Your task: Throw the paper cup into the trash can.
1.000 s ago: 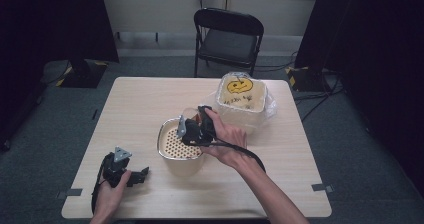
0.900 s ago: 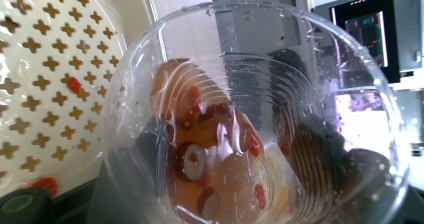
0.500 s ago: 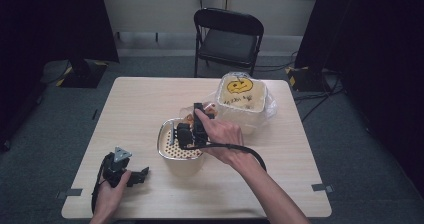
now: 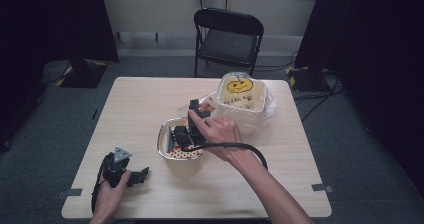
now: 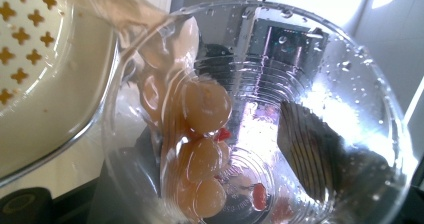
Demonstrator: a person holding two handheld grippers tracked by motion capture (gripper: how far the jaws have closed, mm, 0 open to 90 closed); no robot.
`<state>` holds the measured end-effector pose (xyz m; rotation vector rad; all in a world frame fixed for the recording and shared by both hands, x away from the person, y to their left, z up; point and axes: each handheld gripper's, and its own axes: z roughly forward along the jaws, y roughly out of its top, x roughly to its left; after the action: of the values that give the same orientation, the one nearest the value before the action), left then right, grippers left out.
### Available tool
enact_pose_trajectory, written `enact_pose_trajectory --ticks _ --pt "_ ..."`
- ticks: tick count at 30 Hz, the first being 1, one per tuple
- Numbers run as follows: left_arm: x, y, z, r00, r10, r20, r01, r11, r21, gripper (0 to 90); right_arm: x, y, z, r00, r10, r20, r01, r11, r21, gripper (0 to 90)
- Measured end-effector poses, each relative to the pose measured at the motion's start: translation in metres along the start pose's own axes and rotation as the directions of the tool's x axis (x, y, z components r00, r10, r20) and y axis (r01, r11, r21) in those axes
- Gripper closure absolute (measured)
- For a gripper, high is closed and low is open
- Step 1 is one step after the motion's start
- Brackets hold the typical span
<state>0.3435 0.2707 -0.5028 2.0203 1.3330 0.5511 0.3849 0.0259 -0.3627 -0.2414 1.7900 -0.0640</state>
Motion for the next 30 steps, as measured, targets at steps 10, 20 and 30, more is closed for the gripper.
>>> enact_pose_trajectory --ticks 10,20,30 --pt "0.0 0.0 0.0 1.0 -0.006 0.003 0.006 1.0 -0.004 0.0 0.011 0.003 0.002 0.9802 -0.176 0.09 0.172 0.984 0.049 44.8" --pt "0.0 0.0 0.0 1.0 -0.006 0.002 0.006 1.0 -0.004 0.0 0.018 0.004 0.001 0.9156 -0.353 0.192 0.336 0.935 0.117 45.6" --pt "0.0 0.0 0.0 1.0 -0.003 0.001 0.003 1.0 -0.001 0.0 0.023 0.004 0.004 0.8539 -0.474 0.215 0.448 0.88 0.161 46.0"
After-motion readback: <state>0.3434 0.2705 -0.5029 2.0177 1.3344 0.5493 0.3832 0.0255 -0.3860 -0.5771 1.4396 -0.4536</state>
